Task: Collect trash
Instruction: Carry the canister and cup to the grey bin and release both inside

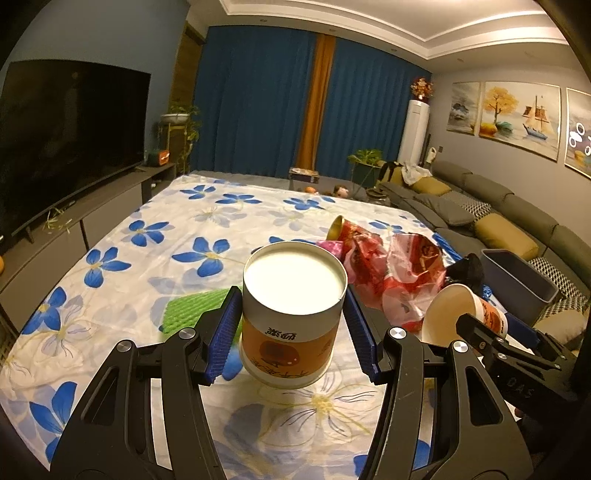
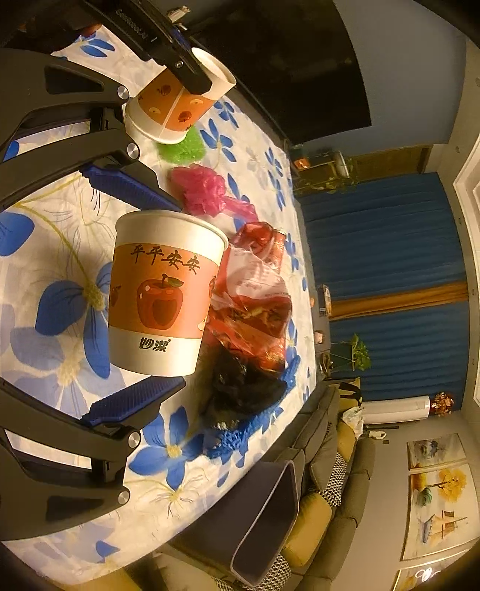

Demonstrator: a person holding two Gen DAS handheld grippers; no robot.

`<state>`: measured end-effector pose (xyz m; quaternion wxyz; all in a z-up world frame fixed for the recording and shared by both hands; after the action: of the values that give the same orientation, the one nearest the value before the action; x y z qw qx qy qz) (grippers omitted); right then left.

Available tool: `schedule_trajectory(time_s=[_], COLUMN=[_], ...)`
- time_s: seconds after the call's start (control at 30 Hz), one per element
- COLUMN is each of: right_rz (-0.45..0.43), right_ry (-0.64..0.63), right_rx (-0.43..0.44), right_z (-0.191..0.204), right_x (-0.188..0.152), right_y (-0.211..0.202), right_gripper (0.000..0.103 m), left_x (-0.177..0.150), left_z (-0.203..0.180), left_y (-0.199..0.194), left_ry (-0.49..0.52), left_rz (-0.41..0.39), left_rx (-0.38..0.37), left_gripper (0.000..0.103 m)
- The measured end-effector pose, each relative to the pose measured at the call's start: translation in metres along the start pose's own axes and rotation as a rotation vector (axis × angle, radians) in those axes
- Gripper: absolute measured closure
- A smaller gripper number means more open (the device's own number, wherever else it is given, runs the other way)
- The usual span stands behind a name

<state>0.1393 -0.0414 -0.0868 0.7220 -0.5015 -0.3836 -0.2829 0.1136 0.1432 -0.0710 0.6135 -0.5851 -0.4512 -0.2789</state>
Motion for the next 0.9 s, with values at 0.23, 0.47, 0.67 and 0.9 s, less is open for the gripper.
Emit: schedule_trajectory(time_s=[0.23,0.47,0.67,0.9], right_rz=[-0.04,-0.068,-0.101,-0.137], right_ry=[0.017,0.035,0.042,0.046], right_rx=[-0.007,-0.027,-0.055,-0.093], right_z=[-0.018,-0.037,-0.055,-0.08], right_x=[0.008,0.015,0.023,0.032], right_y=[-0.015,-0.025,-0.038,-0.05], right_gripper=[0.02,0.02,0.02,0.02], left_x=[0.004,0.008,0.011,0.02], left_z=[-0.019,-0.042,-0.067,-0.106], left_y=[0.0,0.001,0.0,-0.001], left_ry=[0.024,0.053,0.078,0.108], left_rz=[-0.006,-0.01,-0.02,-0.033], left_rx=[-0.018,-0.042,-0.068,-0.135], left_gripper=[0.048,0.048,0.048,0.048])
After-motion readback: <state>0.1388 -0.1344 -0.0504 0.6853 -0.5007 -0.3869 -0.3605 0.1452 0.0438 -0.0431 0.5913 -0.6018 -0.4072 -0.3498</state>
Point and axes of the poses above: each gripper's, at about its wrist camera, not at the fingertips, and y roughly the way its jaws point, z to its left, x to its top, the point moved 7 cm from there along y, roughly the way its jaws point, and after that the axes turned 7 degrees about x, right-handed, at the moved point
